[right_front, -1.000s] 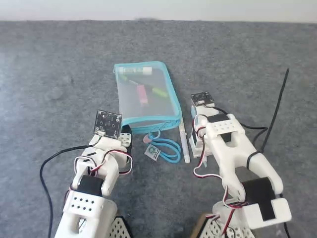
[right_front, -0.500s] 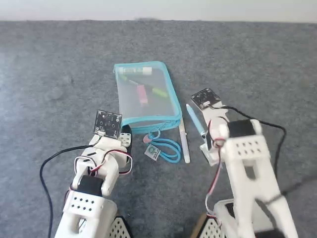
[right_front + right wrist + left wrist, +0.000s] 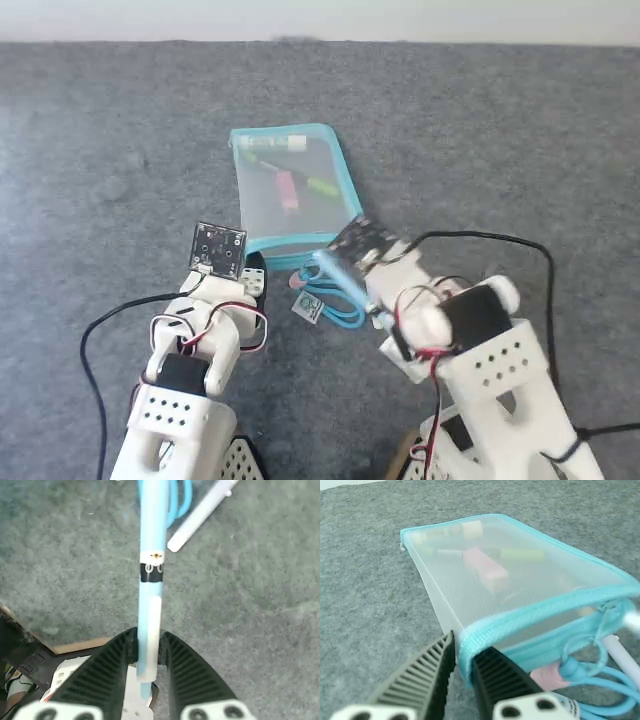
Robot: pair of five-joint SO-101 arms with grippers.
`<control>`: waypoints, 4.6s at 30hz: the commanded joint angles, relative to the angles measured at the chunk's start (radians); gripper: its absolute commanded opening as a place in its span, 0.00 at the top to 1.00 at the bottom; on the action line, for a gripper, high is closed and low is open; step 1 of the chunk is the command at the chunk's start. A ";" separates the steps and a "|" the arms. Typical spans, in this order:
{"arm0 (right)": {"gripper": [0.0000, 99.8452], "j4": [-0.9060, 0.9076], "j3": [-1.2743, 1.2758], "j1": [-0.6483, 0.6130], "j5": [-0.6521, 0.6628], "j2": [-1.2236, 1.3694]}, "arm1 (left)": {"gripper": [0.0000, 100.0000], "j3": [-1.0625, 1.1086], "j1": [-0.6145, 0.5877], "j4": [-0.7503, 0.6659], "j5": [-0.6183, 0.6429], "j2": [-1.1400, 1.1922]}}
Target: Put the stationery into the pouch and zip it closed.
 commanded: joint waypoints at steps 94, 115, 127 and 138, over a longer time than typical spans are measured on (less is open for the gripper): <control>0.77 -0.268 -0.634 -0.186 -0.213 0.524 | 0.99 -0.019 0.003 -0.021 -0.011 -0.018; 0.97 -0.346 -0.638 -0.139 -0.292 0.845 | 0.99 -0.018 0.002 -0.020 -0.011 -0.018; 0.99 -0.166 -0.647 -0.119 -0.269 0.774 | 0.99 -0.016 0.002 -0.020 -0.009 -0.018; 0.99 -0.012 -0.646 -0.114 -0.198 0.596 | 0.99 -0.018 0.002 -0.020 -0.008 -0.018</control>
